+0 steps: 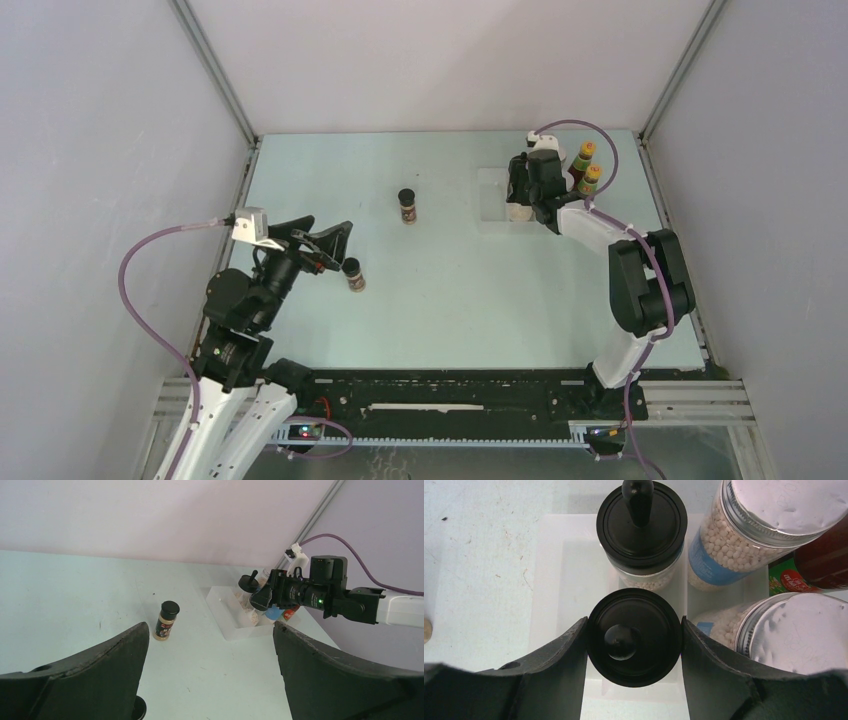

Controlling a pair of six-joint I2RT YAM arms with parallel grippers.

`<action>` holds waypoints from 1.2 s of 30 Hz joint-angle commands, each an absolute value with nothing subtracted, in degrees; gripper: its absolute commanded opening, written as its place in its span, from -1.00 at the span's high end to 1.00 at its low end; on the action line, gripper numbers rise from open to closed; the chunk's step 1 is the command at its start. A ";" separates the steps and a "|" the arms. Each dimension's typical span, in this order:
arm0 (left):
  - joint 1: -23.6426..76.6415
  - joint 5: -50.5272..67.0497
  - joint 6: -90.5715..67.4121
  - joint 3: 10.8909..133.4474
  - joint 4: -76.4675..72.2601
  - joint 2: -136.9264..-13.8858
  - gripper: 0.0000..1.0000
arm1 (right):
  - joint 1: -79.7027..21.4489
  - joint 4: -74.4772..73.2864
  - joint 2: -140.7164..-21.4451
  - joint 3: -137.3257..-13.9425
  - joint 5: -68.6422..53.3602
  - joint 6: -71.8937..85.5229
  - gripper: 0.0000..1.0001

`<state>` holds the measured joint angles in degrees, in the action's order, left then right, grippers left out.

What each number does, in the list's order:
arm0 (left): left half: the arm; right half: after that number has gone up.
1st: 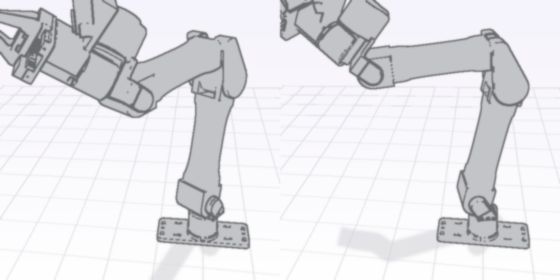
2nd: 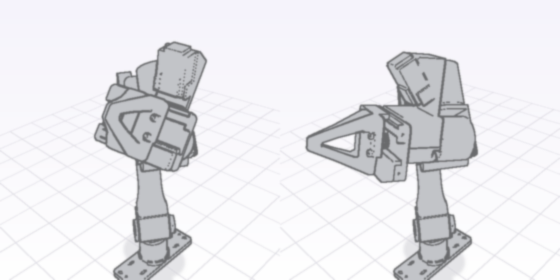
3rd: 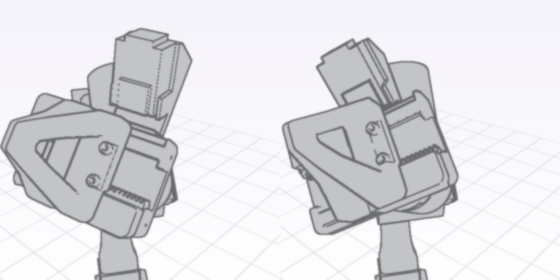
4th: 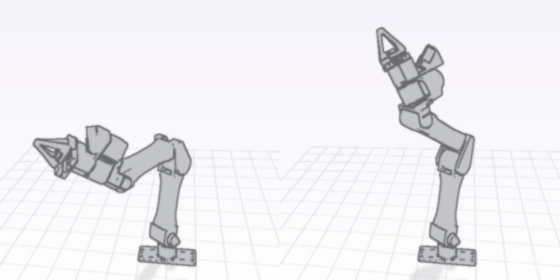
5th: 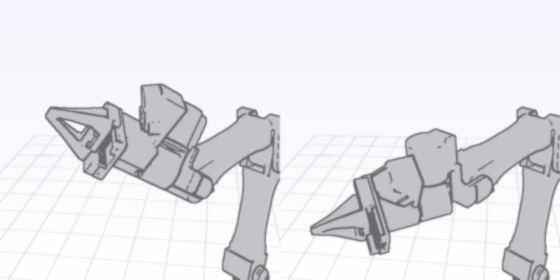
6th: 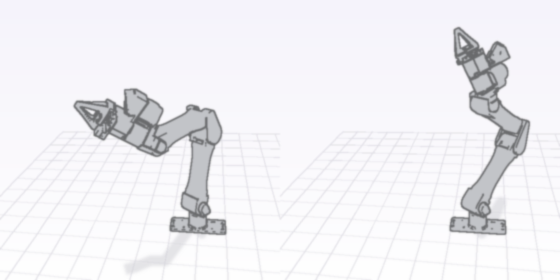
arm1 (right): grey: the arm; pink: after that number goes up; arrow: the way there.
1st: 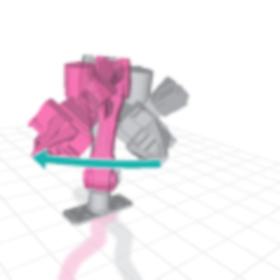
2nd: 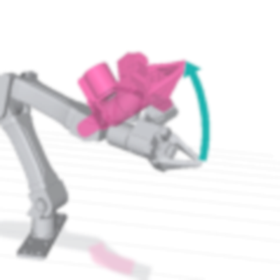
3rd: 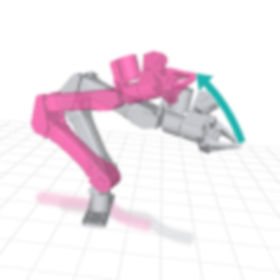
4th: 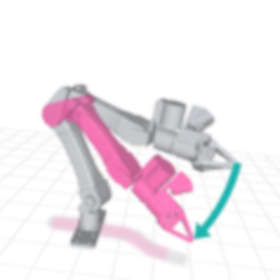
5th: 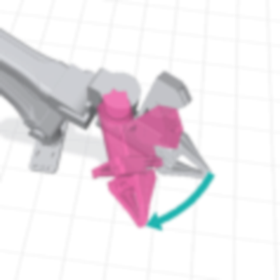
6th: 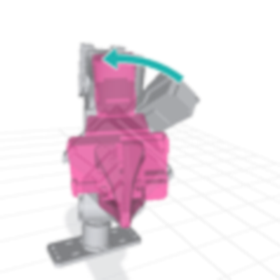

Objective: Organize the condiment bottles
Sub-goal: Place the bottle in the storage box.

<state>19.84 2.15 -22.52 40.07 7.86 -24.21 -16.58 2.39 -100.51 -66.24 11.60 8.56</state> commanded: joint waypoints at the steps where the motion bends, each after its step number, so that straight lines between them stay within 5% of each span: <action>1: 19.60 2.90 -22.68 39.50 6.42 -23.80 -0.96 | -16.26 4.92 -100.13 -66.61 13.08 10.36 0.80; 7: 19.60 2.99 -22.68 39.64 6.36 -23.80 -0.96 | -16.43 4.88 -99.51 -66.59 13.34 10.16 -0.04; 14: 19.60 3.08 -22.76 39.79 6.38 -23.65 -0.96 | -16.52 5.57 -98.26 -66.60 13.23 9.16 -0.54; 36: 19.60 3.03 -23.12 39.85 7.27 -23.07 -0.96 | -21.95 4.12 -94.60 -74.00 16.21 0.66 -0.59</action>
<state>19.84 2.22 -22.55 40.07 7.88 -23.46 -19.64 2.61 -98.28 -69.06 14.31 4.60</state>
